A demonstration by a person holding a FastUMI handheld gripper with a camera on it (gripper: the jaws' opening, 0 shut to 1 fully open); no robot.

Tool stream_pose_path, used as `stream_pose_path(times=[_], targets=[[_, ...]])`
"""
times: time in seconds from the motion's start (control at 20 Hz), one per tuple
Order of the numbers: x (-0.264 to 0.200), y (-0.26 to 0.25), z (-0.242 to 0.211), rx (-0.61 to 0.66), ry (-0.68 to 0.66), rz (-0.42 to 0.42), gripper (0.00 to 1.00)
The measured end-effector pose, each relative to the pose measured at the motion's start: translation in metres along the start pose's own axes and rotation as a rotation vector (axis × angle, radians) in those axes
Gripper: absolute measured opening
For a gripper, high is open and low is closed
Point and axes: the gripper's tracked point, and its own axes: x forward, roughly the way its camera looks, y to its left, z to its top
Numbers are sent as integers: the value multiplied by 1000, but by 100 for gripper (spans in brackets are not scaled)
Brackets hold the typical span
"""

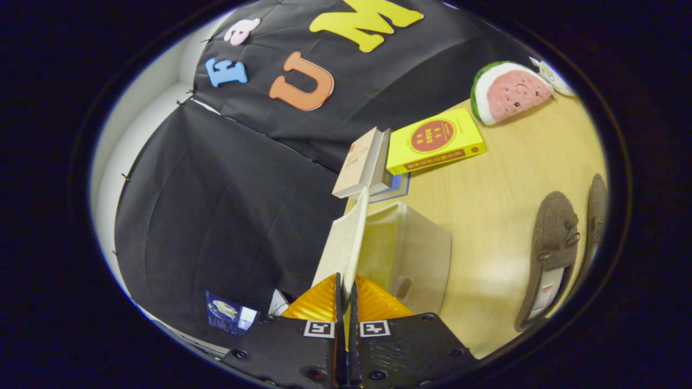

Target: Open the storage box then place both shoes into the box .Put the left shoe in first, then the right shoe, with the right side of both shoes facing outward in a uniform manner.

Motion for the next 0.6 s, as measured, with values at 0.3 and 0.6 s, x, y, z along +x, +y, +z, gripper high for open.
stream_pose_path(times=[0.3, 0.6], targets=[[13, 83, 11, -53, -7, 55, 2], [60, 154, 12, -61, 12, 126, 6]])
